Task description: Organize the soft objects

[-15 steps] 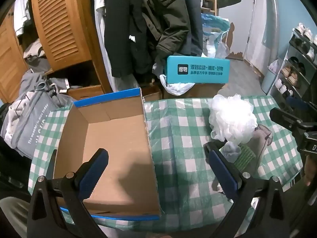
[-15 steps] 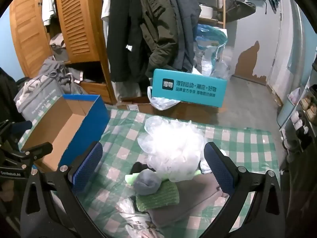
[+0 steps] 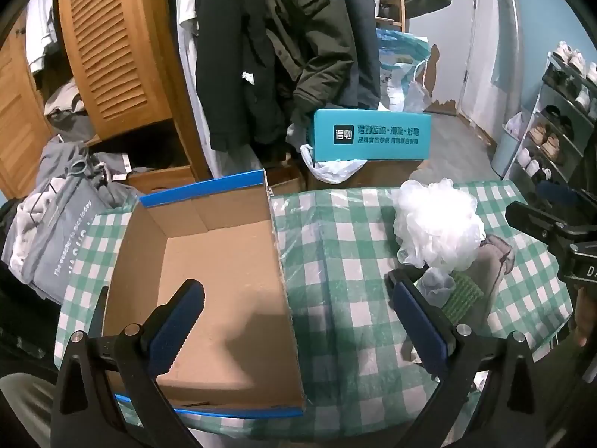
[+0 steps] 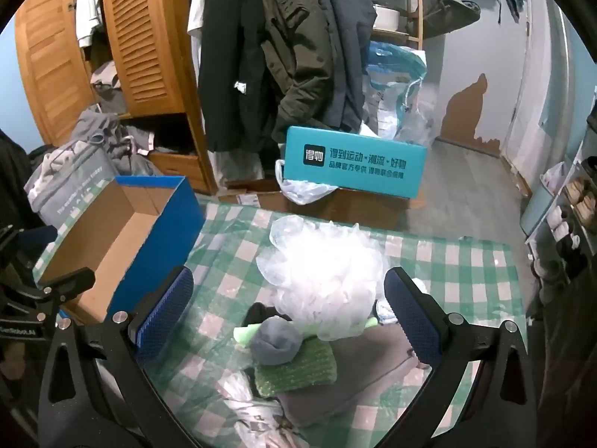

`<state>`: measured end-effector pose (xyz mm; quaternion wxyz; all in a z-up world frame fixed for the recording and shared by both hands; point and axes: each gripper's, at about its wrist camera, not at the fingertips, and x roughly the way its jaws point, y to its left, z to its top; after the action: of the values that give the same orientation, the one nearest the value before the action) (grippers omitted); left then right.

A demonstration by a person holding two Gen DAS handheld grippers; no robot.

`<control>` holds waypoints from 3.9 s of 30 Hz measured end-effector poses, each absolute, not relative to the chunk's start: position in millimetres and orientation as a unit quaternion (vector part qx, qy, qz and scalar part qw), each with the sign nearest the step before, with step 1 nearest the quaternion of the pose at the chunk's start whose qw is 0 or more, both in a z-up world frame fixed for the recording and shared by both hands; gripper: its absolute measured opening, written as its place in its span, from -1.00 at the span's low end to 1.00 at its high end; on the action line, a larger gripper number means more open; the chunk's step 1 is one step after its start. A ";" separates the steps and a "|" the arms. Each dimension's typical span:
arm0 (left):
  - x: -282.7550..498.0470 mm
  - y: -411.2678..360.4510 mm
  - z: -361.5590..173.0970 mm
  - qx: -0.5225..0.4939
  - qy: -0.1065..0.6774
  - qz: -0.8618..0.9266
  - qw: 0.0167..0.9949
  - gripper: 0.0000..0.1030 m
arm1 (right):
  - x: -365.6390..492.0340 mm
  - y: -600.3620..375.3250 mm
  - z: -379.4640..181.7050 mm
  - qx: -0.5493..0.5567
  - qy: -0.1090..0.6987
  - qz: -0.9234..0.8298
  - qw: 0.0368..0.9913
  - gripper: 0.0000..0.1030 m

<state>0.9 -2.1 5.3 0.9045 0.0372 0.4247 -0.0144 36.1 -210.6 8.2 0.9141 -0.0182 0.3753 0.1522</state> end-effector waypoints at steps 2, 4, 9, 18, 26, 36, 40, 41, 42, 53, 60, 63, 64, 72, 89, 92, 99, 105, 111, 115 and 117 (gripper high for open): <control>2.1 -2.1 4.7 0.032 0.425 -0.014 0.904 0.98 | 35.1 -211.2 10.6 -0.019 0.375 0.152 0.914 0.96; 2.0 -2.0 4.3 0.031 0.426 -0.016 0.904 0.98 | 35.2 -211.4 10.8 -0.019 0.376 0.153 0.914 0.96; 1.2 -1.6 2.4 0.031 0.425 -0.016 0.905 0.98 | 35.3 -210.8 9.3 -0.018 0.376 0.152 0.914 0.96; 0.0 -2.5 -0.3 0.031 0.425 -0.016 0.905 0.98 | 35.1 -211.3 11.5 -0.018 0.376 0.152 0.914 0.96; 0.5 -3.1 -0.3 0.032 0.425 -0.016 0.905 0.98 | 35.4 -213.2 12.7 -0.017 0.376 0.151 0.914 0.96; 1.0 -2.9 0.2 0.031 0.426 -0.016 0.904 0.98 | 35.5 -212.9 12.3 -0.016 0.376 0.151 0.914 0.96; -0.3 -2.7 -1.1 0.032 0.426 -0.016 0.904 0.98 | 35.4 -212.8 12.3 -0.016 0.376 0.151 0.914 0.96; -0.2 -2.6 -1.0 0.031 0.426 -0.016 0.904 0.98 | 35.4 -212.8 12.2 -0.017 0.376 0.151 0.914 0.96; -0.1 -2.6 -1.0 0.031 0.426 -0.016 0.904 0.98 | 35.4 -212.9 12.2 -0.017 0.376 0.151 0.914 0.96; 0.2 -2.8 -0.9 0.031 0.427 -0.016 0.904 0.98 | 35.7 -213.1 12.5 -0.017 0.376 0.151 0.914 0.96; 0.2 -2.8 -1.0 0.031 0.427 -0.016 0.904 0.98 | 35.3 -215.0 12.5 -0.017 0.377 0.150 0.914 0.96; 0.4 -2.7 -0.9 0.031 0.427 -0.016 0.903 0.98 | 35.4 -215.0 12.4 -0.017 0.377 0.150 0.914 0.96; 0.5 -2.8 -1.0 0.031 0.427 -0.016 0.903 0.98 | 35.4 -215.0 12.4 -0.017 0.377 0.150 0.914 0.96; -0.1 -3.6 -1.9 0.030 0.428 -0.016 0.903 0.98 | 35.5 -216.1 12.1 -0.017 0.376 0.150 0.914 0.96; -0.6 -18.7 -10.4 0.030 0.446 -0.031 0.894 0.98 | 39.8 -238.1 10.0 -0.018 0.383 0.124 0.915 0.96; 4.9 -23.1 -12.4 0.028 0.457 -0.040 0.888 0.98 | 42.7 -245.9 10.3 -0.016 0.386 0.113 0.915 0.96; 25.9 -39.6 -13.7 0.028 0.483 -0.067 0.872 0.98 | 55.1 -271.7 4.2 -0.006 0.413 0.087 0.907 0.96; 46.0 -60.3 -4.8 0.045 0.489 -0.083 0.867 0.98 | 65.0 -294.3 2.4 0.001 0.431 0.072 0.900 0.96; 67.1 -81.7 -0.6 0.068 0.497 -0.101 0.859 0.98 | 82.7 -321.5 -1.6 0.027 0.467 0.057 0.882 0.96; 84.5 -94.3 -6.8 0.069 0.519 -0.115 0.844 0.98 | 98.5 -334.6 -6.2 0.035 0.495 0.046 0.867 0.96; 94.5 -103.9 -10.0 0.076 0.527 -0.116 0.839 0.98 | 106.5 -340.6 -8.5 0.035 0.503 0.040 0.863 0.96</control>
<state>94.5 -103.9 -10.0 0.8386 0.0760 0.5268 -0.1163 106.5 -340.6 -8.5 0.8628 0.0348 0.5028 0.0399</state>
